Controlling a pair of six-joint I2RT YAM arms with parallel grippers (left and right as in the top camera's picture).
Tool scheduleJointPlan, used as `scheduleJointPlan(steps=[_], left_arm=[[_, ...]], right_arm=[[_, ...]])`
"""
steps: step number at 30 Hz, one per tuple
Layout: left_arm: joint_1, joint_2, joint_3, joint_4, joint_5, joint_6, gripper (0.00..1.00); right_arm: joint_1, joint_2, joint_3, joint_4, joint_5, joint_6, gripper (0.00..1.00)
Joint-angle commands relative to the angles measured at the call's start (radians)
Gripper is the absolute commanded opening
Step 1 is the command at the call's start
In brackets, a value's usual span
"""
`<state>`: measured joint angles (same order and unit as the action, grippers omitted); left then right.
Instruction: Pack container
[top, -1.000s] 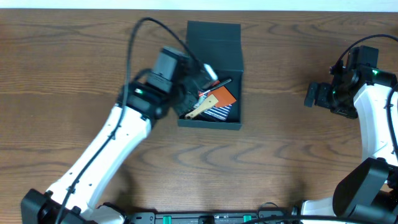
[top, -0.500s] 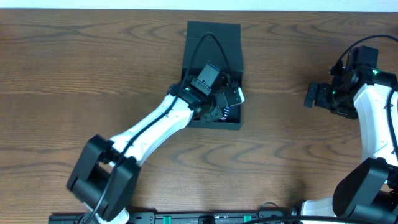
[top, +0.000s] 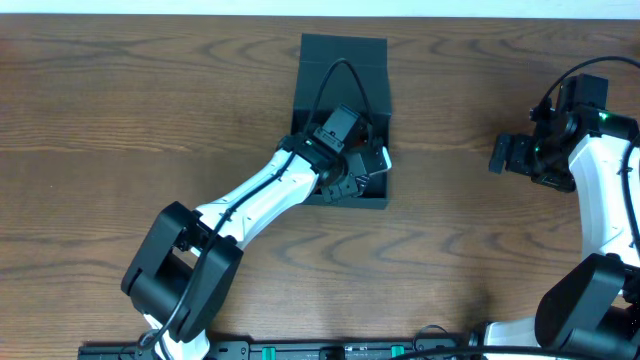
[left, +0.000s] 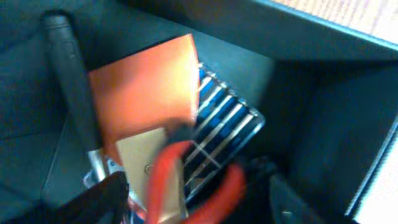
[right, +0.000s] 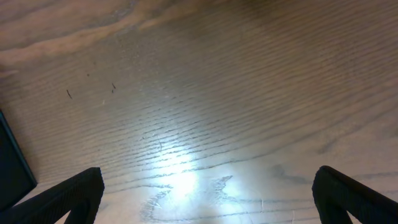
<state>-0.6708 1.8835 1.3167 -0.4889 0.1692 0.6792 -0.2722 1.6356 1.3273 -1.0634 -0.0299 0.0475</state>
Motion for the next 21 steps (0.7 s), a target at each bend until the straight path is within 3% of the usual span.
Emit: scheduleJointPlan(steps=[1, 12, 21], left_arm=[[-0.001, 0.009, 0.014, -0.010, 0.005, -0.011, 0.79], [0.091, -0.080, 0.137, -0.181, -0.077, -0.172, 0.90], [0.378, -0.240, 0.161, -0.240, -0.076, -0.390, 0.99]], right_arm=[[0.005, 0.007, -0.005, -0.003, -0.005, -0.011, 0.99], [0.016, 0.006, 0.020, 0.072, -0.080, -0.072, 0.99], [0.145, 0.006, 0.323, 0.083, -0.148, -0.142, 0.99]])
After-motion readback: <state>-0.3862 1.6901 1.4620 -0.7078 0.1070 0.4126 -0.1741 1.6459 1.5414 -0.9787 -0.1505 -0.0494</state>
